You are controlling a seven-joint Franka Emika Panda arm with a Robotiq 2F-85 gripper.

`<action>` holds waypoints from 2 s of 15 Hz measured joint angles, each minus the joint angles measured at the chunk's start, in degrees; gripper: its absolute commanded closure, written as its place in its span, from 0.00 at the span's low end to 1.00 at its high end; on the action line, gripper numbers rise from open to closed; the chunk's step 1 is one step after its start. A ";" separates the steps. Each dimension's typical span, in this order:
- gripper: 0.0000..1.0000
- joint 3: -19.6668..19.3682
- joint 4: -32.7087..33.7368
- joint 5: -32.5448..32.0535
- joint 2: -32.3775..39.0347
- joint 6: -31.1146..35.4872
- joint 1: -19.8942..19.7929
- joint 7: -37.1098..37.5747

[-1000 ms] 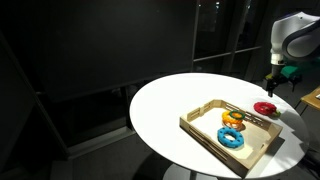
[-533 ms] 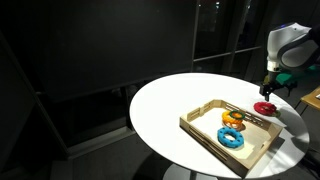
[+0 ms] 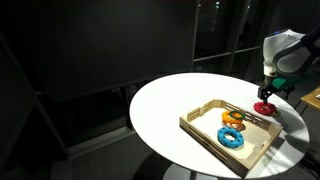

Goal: Pick up the red ring from the table and put it in the tray

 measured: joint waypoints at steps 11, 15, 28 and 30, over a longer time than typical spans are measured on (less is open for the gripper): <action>0.13 -1.01 0.79 0.00 2.47 0.00 1.13 1.01; 0.18 -1.26 0.89 0.01 2.78 -0.02 1.21 1.10; 0.86 -1.14 1.20 5.27 3.33 -0.01 1.40 1.43; 0.91 -1.14 1.22 6.03 3.35 -0.01 1.40 1.43</action>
